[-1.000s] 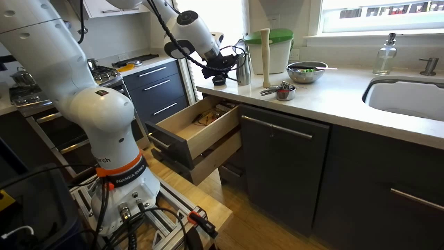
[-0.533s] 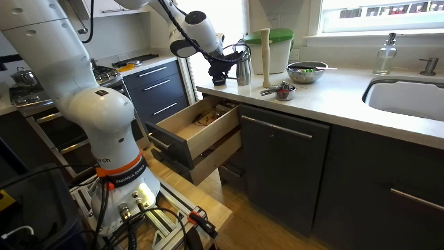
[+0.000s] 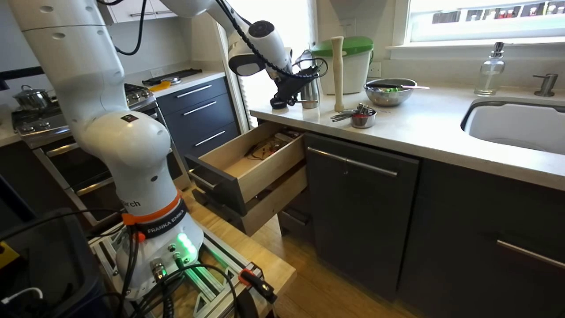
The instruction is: Remove the silver ladle from the drawer and put it on the counter
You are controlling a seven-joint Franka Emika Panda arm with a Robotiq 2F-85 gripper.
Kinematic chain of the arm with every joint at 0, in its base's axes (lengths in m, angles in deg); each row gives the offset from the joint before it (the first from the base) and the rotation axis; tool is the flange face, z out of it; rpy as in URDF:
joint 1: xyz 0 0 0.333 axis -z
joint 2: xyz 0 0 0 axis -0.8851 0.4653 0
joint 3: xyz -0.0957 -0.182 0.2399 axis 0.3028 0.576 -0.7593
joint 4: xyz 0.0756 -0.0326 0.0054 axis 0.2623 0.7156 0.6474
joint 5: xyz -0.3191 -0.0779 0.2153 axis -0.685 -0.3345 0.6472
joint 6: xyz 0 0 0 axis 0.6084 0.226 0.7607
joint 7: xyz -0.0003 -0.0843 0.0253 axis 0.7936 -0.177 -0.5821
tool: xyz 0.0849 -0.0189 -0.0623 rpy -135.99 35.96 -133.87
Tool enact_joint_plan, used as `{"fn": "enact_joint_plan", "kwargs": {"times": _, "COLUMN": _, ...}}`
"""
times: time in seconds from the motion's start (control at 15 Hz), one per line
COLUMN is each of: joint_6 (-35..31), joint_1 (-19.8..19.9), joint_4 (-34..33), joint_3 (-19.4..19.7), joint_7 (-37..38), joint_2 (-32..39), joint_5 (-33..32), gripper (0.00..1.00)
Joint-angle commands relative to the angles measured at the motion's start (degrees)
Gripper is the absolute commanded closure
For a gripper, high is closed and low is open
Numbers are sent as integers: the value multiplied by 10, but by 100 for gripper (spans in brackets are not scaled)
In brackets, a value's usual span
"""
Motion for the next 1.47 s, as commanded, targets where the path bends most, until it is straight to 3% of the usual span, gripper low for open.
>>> {"fn": "enact_joint_plan", "kwargs": {"times": 0.0, "joint_6": 11, "joint_1": 5, "joint_4": -38, "joint_3": 0, "joint_7": -45, "joint_2": 35, "joint_5": 51, "gripper": 97}}
{"fn": "enact_joint_plan", "kwargs": {"times": 0.4, "joint_6": 14, "joint_1": 13, "joint_4": -73, "joint_3": 0, "joint_7": -77, "joint_2": 75, "joint_5": 109, "gripper": 97}}
{"fn": "enact_joint_plan", "kwargs": {"times": 1.13, "joint_6": 11, "joint_1": 18, "joint_4": -101, "joint_3": -3, "joint_7": -80, "joint_2": 118, "joint_5": 141, "gripper": 97}}
{"fn": "enact_joint_plan", "kwargs": {"times": 1.27, "joint_6": 12, "joint_1": 17, "joint_4": -101, "joint_3": -3, "joint_7": -77, "joint_2": 120, "joint_5": 141, "gripper": 64}}
{"fn": "enact_joint_plan", "kwargs": {"times": 1.4, "joint_6": 10, "joint_1": 17, "joint_4": -101, "joint_3": -3, "joint_7": -75, "joint_2": 122, "joint_5": 142, "gripper": 50}}
